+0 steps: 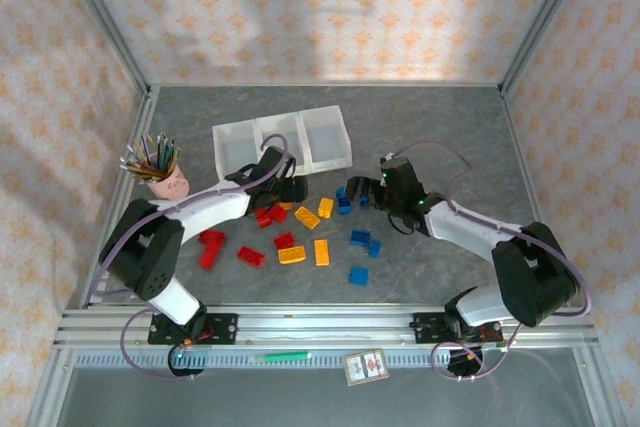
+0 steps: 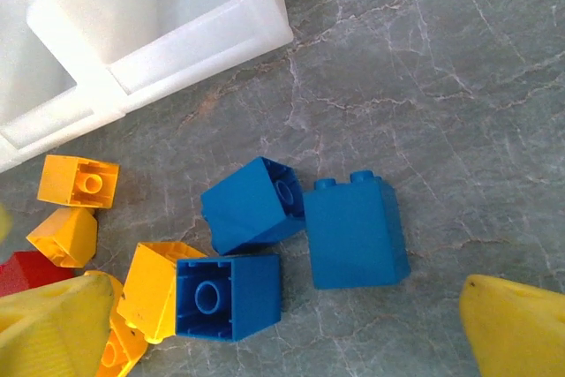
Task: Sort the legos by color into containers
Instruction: Pick up the lego from the center of the table.
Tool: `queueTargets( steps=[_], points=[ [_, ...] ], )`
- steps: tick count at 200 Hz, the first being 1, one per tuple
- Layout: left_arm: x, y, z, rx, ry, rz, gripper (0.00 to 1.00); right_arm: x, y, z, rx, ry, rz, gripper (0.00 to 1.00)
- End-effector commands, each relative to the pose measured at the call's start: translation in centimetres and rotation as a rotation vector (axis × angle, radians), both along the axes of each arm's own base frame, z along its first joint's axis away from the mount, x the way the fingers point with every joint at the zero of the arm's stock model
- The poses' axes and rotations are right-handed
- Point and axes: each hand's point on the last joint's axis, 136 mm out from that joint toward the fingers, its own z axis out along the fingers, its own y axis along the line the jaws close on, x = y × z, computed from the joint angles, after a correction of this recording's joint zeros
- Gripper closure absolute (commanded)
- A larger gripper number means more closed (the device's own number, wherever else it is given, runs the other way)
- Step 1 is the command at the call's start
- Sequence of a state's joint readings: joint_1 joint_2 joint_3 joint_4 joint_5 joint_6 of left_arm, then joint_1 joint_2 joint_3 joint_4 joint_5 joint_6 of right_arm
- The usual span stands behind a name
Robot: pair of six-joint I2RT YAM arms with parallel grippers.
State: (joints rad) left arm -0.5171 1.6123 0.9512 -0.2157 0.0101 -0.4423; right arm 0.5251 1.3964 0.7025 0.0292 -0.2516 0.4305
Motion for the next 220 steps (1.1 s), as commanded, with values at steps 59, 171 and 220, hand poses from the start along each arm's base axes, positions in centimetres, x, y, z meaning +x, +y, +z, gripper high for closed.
queueTargets(
  steps=[59, 171, 220],
  points=[
    [2.9, 0.0, -2.9, 0.166, 0.074, -0.008, 0.22, 1.2, 0.0, 1.5, -0.022, -0.046, -0.018, 0.0],
    [3.8, -0.9, -4.6, 0.185, 0.116, -0.042, 0.5, 1.7, -0.1, 1.3, -0.045, -0.052, -0.023, 0.0],
    [3.5, -1.1, -2.6, 0.14, 0.08, -0.046, 0.62, 2.1, -0.4, 2.4, -0.076, -0.071, -0.025, 0.0]
  ],
)
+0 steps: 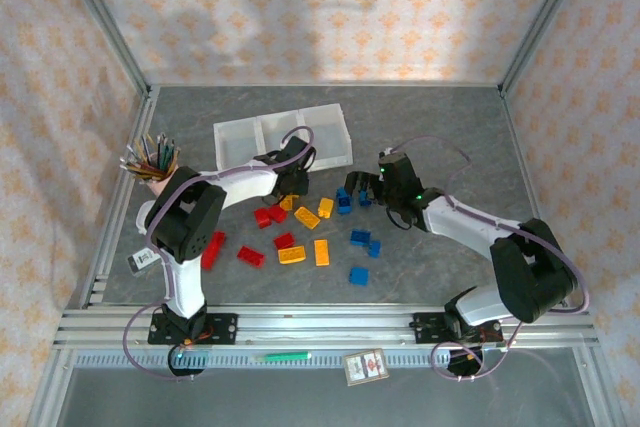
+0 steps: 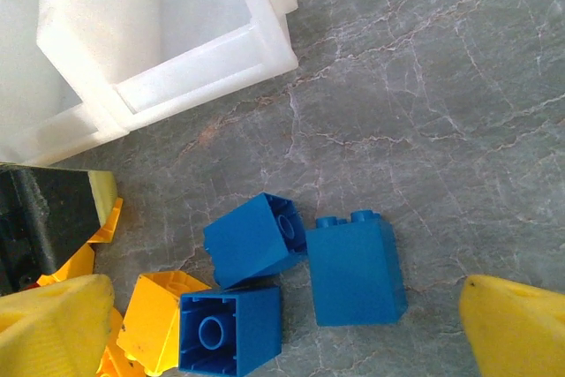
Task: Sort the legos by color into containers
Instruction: Pick up the lego from the center of the table, then place the lego in the container.
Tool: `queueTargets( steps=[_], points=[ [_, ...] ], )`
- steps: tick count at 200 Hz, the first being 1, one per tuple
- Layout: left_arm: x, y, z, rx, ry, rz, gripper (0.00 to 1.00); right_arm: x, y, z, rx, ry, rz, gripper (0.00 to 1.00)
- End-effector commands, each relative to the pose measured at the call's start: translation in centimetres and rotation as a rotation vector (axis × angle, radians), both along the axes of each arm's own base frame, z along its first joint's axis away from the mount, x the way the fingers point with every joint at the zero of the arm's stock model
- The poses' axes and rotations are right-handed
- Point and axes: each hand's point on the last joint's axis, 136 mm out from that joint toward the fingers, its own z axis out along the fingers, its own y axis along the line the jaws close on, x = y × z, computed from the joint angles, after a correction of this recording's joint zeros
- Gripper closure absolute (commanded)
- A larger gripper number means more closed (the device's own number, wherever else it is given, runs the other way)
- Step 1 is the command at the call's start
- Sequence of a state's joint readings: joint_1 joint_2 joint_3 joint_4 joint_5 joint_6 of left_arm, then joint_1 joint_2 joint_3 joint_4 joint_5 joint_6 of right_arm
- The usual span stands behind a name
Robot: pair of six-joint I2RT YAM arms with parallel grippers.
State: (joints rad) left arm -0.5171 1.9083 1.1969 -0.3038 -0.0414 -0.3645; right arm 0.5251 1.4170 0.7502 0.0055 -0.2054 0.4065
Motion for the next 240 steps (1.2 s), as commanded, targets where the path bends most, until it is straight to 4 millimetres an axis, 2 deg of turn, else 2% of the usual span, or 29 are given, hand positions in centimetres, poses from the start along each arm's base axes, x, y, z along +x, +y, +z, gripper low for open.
queueTargets(
  steps=[1, 49, 71, 102, 131, 150, 181, 240],
  points=[
    [-0.6, 0.2, 1.7, -0.01, -0.013, -0.007, 0.62, 0.9, -0.2, 1.6, -0.038, -0.044, -0.008, 0.0],
    [-0.9, 0.6, 4.4, -0.038, -0.062, 0.018, 0.67, 0.9, -0.1, 2.9, -0.048, -0.069, 0.016, 0.0],
    [-1.4, 1.2, 6.6, -0.062, -0.108, 0.046, 0.69, 0.9, 0.7, 3.4, -0.045, -0.075, 0.055, 0.0],
    [-1.2, 3.8, 10.6, -0.026, -0.212, 0.145, 0.7, 0.6, 3.4, 4.1, -0.044, -0.099, 0.126, 0.0],
    [0.0, 8.2, 13.4, -0.006, -0.298, 0.282, 0.7, 0.5, 6.9, 4.9, -0.017, -0.131, 0.199, 0.0],
    [1.3, 11.0, 13.8, -0.029, -0.329, 0.365, 0.7, 0.3, 9.6, 5.8, 0.027, -0.17, 0.247, 0.01],
    [3.7, 13.7, 13.4, -0.024, -0.357, 0.428, 0.7, 0.4, 12.7, 6.5, 0.069, -0.201, 0.304, 0.0],
    [8.0, 16.5, 10.2, -0.01, -0.339, 0.47, 0.68, 1.6, 13.3, 6.8, 0.07, -0.229, 0.28, 0.0]
  ],
)
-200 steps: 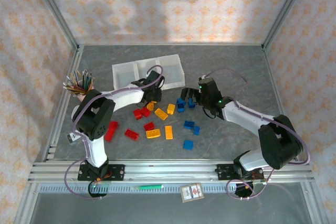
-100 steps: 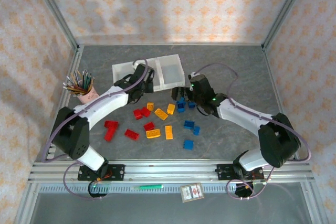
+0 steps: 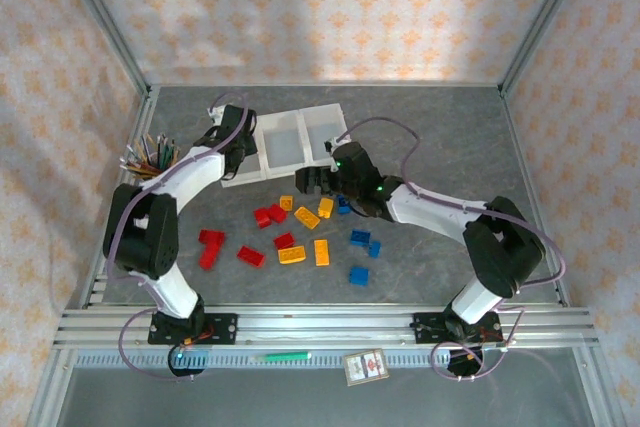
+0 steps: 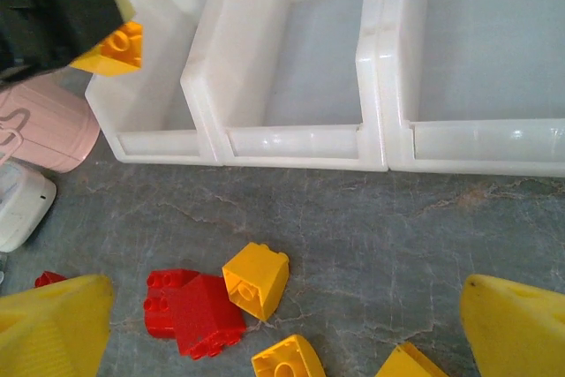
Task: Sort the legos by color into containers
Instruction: Place the lego in the container, then pick up the lego from the center of the table.
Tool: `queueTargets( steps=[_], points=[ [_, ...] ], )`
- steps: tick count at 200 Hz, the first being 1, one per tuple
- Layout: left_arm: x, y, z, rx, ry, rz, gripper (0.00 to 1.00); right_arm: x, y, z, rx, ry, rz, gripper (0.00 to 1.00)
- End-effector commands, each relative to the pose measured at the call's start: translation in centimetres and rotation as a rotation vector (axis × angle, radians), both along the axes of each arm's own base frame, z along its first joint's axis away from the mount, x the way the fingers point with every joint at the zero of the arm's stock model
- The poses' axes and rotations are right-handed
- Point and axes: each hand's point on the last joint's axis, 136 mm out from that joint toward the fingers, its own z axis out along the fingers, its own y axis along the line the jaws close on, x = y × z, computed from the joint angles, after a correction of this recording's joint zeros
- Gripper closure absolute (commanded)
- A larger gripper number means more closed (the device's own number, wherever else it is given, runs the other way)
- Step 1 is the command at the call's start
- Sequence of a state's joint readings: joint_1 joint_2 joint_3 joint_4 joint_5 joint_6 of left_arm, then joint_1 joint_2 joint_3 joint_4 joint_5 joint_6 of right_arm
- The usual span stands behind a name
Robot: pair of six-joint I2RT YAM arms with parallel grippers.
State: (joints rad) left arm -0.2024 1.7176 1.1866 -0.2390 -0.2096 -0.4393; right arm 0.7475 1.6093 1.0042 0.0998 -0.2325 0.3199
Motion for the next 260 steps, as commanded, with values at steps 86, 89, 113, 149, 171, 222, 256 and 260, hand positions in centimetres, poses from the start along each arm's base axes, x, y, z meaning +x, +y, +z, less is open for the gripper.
queueTargets(
  steps=[86, 89, 113, 149, 171, 222, 256, 260],
  points=[
    [3.3, 0.3, 0.8, -0.029, -0.027, -0.042, 0.41, 1.9, 0.8, 3.1, 0.018, -0.11, -0.011, 0.0],
    [3.2, 0.3, 0.9, -0.03, -0.026, -0.043, 0.4, 1.9, 0.8, 3.2, 0.017, -0.112, -0.011, 0.0],
    [2.5, 0.0, 1.6, -0.047, -0.017, -0.053, 0.37, 1.9, 0.5, 3.6, 0.007, -0.119, -0.013, 0.0],
    [-0.1, -1.4, 2.4, -0.09, 0.004, -0.103, 0.34, 0.9, -0.7, 3.5, -0.012, -0.099, -0.017, 0.0],
    [-2.4, -3.6, 2.2, -0.107, 0.03, -0.163, 0.33, -0.1, -1.6, 3.1, -0.013, -0.072, -0.017, 0.0],
    [-7.9, -9.5, -0.1, -0.102, 0.153, -0.299, 0.3, -2.3, -3.7, 1.2, -0.05, -0.017, -0.006, 0.0],
    [-9.8, -11.5, -2.6, -0.078, 0.235, -0.343, 0.3, -3.5, -4.6, -0.2, -0.046, 0.02, 0.025, 0.0],
    [-9.9, -11.6, -2.9, -0.077, 0.245, -0.346, 0.3, -3.6, -4.6, -0.4, -0.046, 0.026, 0.031, 0.0]
  ],
)
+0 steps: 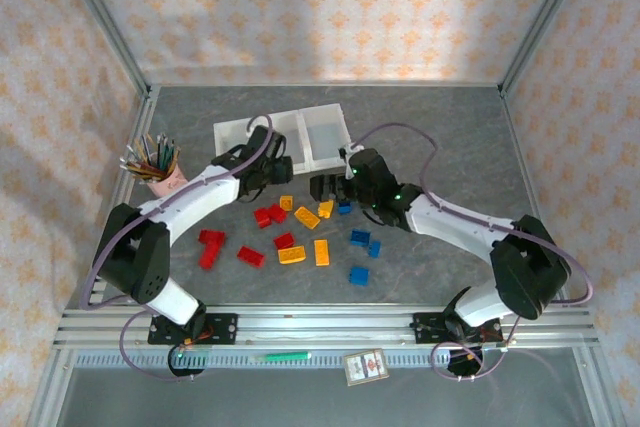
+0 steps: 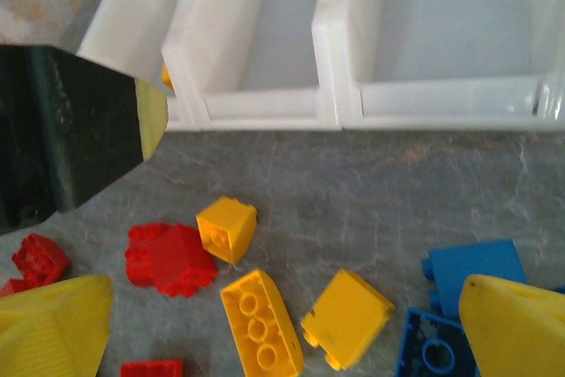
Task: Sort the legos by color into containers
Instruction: Pick up the lego from the center of the table.
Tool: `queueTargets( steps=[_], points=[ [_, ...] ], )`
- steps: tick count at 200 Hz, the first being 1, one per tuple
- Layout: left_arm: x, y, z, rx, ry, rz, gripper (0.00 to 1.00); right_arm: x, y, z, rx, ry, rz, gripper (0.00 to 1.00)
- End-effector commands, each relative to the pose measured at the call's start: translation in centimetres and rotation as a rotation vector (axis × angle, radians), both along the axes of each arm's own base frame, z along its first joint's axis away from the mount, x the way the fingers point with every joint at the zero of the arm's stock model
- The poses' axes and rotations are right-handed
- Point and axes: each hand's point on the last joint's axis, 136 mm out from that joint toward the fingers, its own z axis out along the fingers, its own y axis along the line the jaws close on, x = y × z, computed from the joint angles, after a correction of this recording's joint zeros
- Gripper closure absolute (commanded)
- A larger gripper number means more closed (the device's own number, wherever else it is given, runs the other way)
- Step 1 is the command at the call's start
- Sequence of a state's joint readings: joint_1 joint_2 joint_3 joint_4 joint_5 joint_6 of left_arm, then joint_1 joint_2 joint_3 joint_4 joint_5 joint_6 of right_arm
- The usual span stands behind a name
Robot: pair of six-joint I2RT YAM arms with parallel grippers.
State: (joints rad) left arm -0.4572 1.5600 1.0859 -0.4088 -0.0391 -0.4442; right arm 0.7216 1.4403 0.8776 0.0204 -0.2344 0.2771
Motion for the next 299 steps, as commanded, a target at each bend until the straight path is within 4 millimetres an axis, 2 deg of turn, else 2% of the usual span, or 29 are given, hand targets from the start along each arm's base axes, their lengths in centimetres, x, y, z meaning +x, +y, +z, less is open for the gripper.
queueTargets(
  steps=[1, 57, 123, 170, 243, 299],
  points=[
    [-1.6, -0.1, -2.3, 0.034, 0.09, 0.002, 0.3, -1.0, -0.7, -0.5, 0.003, 0.026, 0.029, 0.0],
    [-1.7, -1.6, -6.2, 0.062, 0.191, -0.052, 0.31, -1.4, -1.5, -2.9, -0.007, 0.065, 0.034, 0.0],
    [-1.7, -3.0, -8.6, 0.07, 0.257, -0.109, 0.36, -1.1, -1.4, -3.9, -0.02, 0.082, 0.034, 0.0],
    [-2.3, -2.9, -9.6, 0.084, 0.284, -0.117, 0.42, -0.9, -1.4, -4.4, -0.03, 0.094, 0.028, 0.0],
    [-2.0, -3.5, -9.3, 0.06, 0.267, -0.134, 0.61, -0.6, -1.4, -4.2, -0.031, 0.095, 0.023, 0.0],
    [-1.6, -3.5, -6.1, 0.024, 0.186, -0.125, 0.69, 0.0, -1.6, -2.7, -0.056, 0.064, 0.015, 0.0]
  ],
)
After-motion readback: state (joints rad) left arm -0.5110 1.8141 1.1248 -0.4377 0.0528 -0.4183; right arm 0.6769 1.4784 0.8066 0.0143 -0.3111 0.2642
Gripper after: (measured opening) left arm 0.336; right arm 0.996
